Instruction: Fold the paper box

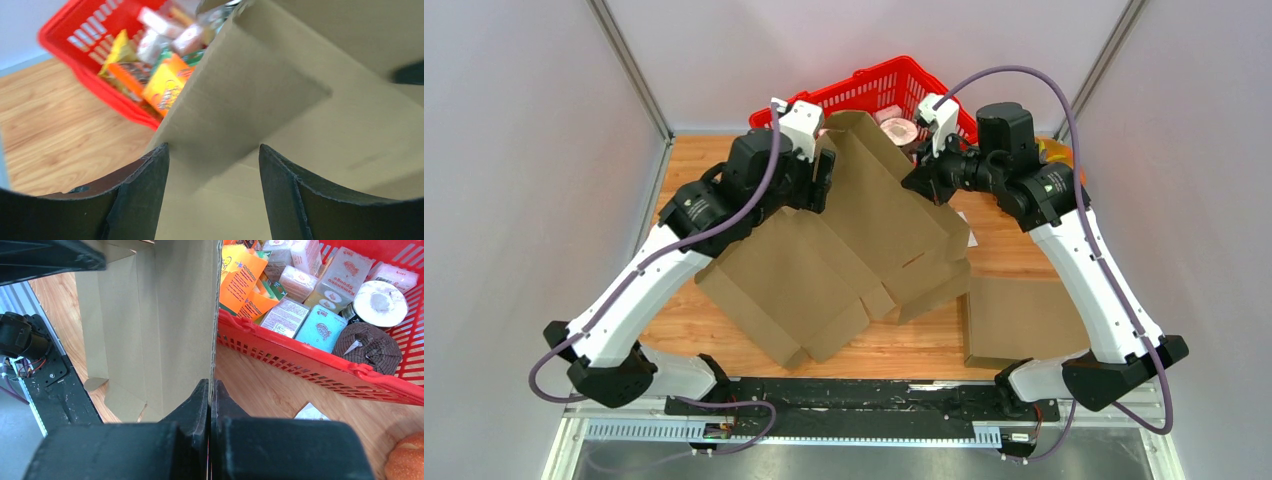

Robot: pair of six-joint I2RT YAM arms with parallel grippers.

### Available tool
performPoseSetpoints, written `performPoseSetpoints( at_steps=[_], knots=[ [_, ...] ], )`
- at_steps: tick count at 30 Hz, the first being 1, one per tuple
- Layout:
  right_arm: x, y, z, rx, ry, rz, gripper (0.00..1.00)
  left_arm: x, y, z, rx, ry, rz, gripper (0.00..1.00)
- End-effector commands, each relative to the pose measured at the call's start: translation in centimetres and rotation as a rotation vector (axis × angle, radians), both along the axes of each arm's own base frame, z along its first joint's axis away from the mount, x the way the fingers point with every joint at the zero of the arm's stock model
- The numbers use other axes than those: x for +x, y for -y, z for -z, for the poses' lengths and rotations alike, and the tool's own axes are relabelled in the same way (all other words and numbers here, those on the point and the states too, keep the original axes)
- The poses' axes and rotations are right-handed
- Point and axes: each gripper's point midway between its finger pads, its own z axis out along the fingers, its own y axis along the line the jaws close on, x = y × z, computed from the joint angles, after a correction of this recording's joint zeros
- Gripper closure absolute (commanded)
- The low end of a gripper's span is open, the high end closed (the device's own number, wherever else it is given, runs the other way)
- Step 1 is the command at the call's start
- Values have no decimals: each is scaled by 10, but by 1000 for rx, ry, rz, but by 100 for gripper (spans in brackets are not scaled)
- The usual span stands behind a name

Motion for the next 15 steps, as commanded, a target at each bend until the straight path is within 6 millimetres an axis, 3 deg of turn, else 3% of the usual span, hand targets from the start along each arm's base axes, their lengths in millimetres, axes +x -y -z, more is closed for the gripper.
performPoseSetpoints(
  at_steps=[1,3,4,7,11,15],
  knots=[
    [-6,-3,-43,79,113,-21,100,28,-48,-3,158,83,-228,27],
    [-9,-2,-42,71,110,-32,100,32,-57,-7,119,71,-229,31],
    [-11,-3,-42,72,109,-43,100,38,-69,-10,100,69,-264,38],
    [-18,-6,-40,78,108,-89,100,47,-79,-20,74,91,-264,51],
    [-25,-13,-36,93,100,-147,100,65,-69,-20,76,45,-214,58],
    [-27,-18,-34,100,93,-183,100,82,-62,-11,71,-5,-197,57]
  ],
)
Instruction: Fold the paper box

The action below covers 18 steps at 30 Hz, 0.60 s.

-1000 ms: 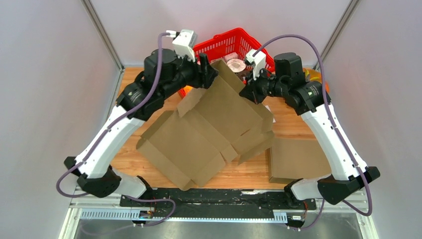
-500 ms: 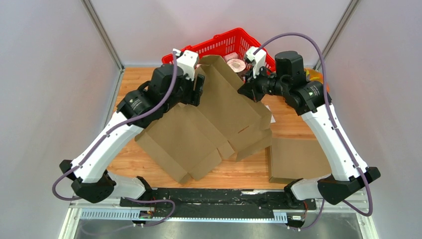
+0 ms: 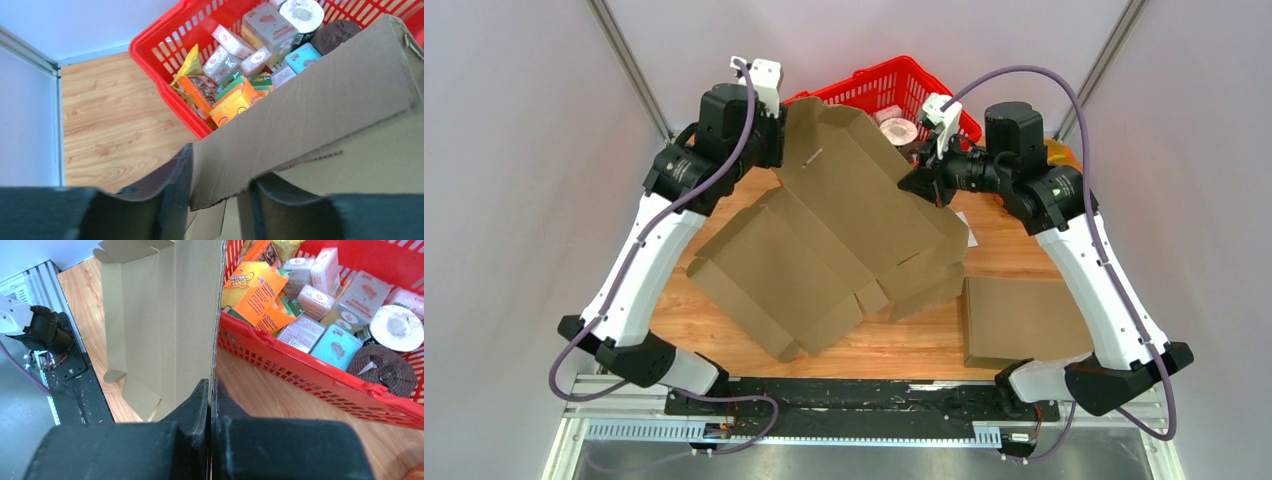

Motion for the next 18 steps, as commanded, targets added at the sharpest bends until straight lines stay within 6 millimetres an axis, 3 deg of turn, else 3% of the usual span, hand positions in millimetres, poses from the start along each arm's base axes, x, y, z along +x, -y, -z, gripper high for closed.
performPoseSetpoints(
  at_steps=[1,4,5,7,10,12,13,14,15,16,17,18],
  knots=[
    [-12,-9,-21,54,70,-89,100,17,12,5,-17,-43,55,52],
    [-13,-10,-21,51,69,-101,100,36,9,18,-20,-137,36,51],
    [-13,-9,-22,51,72,-99,100,46,12,14,-42,-150,43,54],
    [-8,-6,-21,42,79,-64,100,39,15,14,-69,-197,88,53],
    [0,-2,-17,14,79,-24,100,19,29,-16,-161,-98,206,42],
    [5,0,-14,-1,76,-1,100,-5,30,-39,-229,-12,263,34],
    [8,2,-13,-9,76,15,100,-12,30,-35,-246,-13,272,34],
    [11,1,-12,-12,76,20,100,-30,27,-64,-294,83,301,33],
    [11,1,-12,-12,75,20,100,-38,26,-73,-335,109,304,35],
    [12,1,-13,-11,72,22,100,-41,25,-69,-349,114,300,39],
    [12,0,-11,-14,64,20,100,-53,14,-92,-379,205,264,44],
    [14,0,-12,-13,64,25,100,-57,11,-96,-399,226,249,51]
  ],
)
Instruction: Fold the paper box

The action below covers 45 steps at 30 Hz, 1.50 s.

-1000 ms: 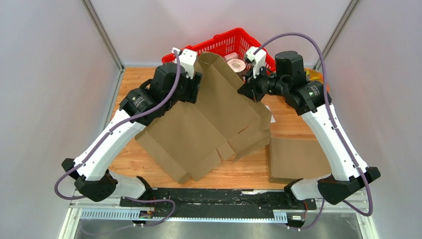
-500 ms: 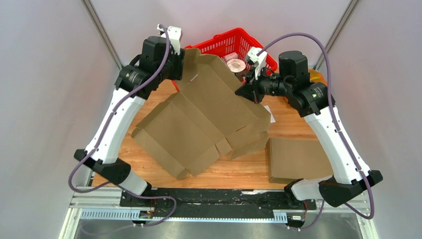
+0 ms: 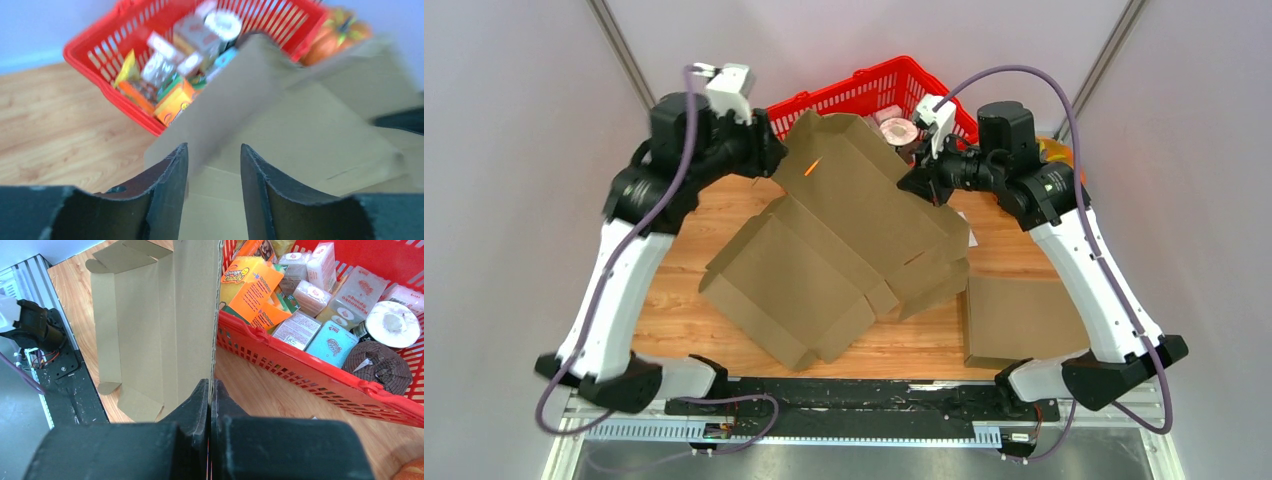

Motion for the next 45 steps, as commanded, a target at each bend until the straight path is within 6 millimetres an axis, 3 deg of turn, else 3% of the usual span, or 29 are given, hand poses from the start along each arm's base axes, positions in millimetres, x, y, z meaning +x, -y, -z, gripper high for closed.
performPoseSetpoints(
  at_steps=[1,4,6,10,14,22,27,30,32,36,45],
  knots=[
    [7,-1,-18,12,60,14,100,-41,-8,-91,-222,298,-3,51],
    [7,-1,-19,16,59,15,100,-51,1,-107,-199,359,22,52],
    [7,-1,-20,18,58,17,100,-52,11,-104,-147,351,42,52],
    [5,-1,-22,23,58,17,100,-35,31,-109,-103,328,64,60],
    [5,-1,-24,26,62,17,100,-20,43,-106,-79,308,64,70],
    [5,-2,-25,31,62,11,100,-1,69,-89,21,302,57,75],
    [5,-1,-23,28,61,13,100,-9,82,-77,12,282,96,79],
    [5,-1,-23,27,62,16,100,-17,76,-82,-4,308,89,73],
    [6,0,-21,22,61,19,100,-22,65,-98,-20,351,58,63],
    [6,0,-23,24,67,19,100,-24,47,-130,-22,415,2,62],
    [4,0,-26,31,72,19,100,6,65,-110,41,366,-29,67]
  ],
)
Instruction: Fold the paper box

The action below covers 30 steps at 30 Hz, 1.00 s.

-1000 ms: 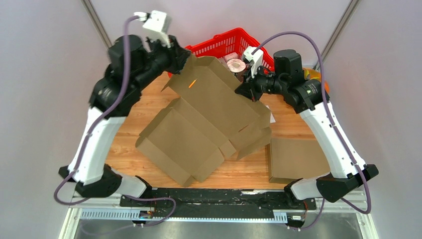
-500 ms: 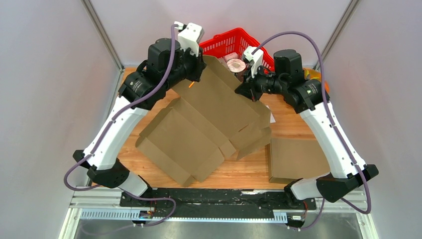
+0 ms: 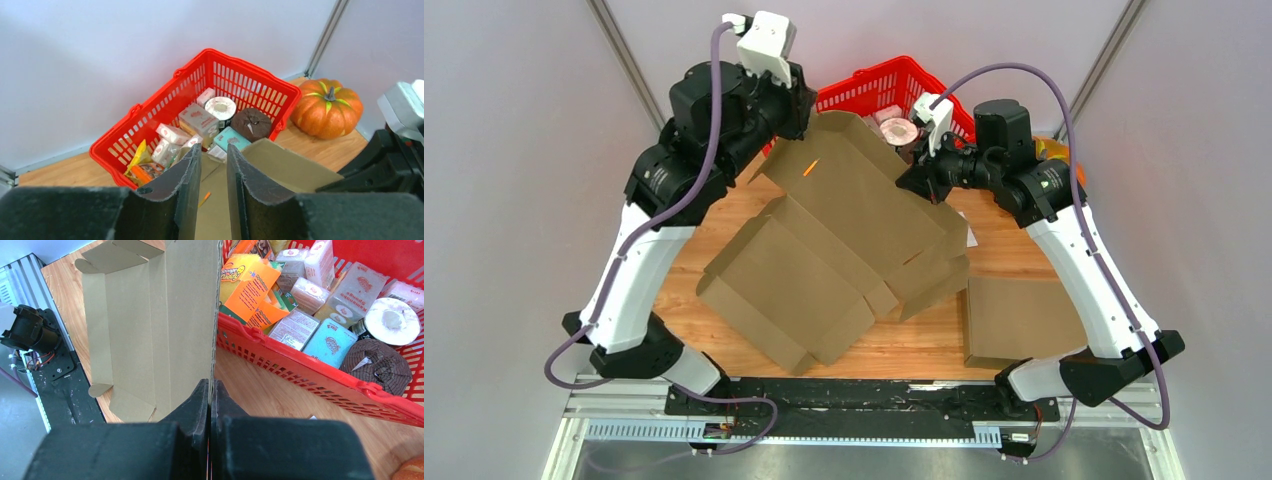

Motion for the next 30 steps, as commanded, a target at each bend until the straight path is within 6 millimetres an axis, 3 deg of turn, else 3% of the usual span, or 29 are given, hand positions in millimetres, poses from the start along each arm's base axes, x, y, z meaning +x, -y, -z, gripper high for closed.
performPoseSetpoints(
  at_steps=[1,6,13,14,15,21,23,25,26,27,29,30],
  knots=[
    [-4,1,-31,43,83,0,100,23,14,20,62,-40,-23,68],
    [-5,2,-32,45,85,2,100,32,29,39,80,-95,-6,71],
    [-5,1,-31,46,80,1,100,5,50,49,-2,-142,103,77],
    [-4,0,-30,47,76,-2,100,4,56,68,9,-176,117,77],
    [-4,-1,-30,51,77,-5,100,-1,54,56,-41,-143,128,77],
    [-3,-4,-24,4,114,-4,100,4,80,93,-46,-250,179,79],
    [6,4,-13,-97,160,38,100,2,76,91,-40,-248,171,79],
    [6,9,-2,-153,156,42,100,-9,62,74,-55,-199,175,73],
    [8,16,3,-185,171,61,100,-14,57,77,-46,-197,176,68],
    [11,20,3,-216,221,54,100,-27,42,59,-62,-145,184,59],
    [15,31,5,-271,276,76,100,-40,31,61,-49,-131,195,51],
    [19,33,11,-302,300,75,100,-53,16,50,-61,-98,200,47]
  ],
)
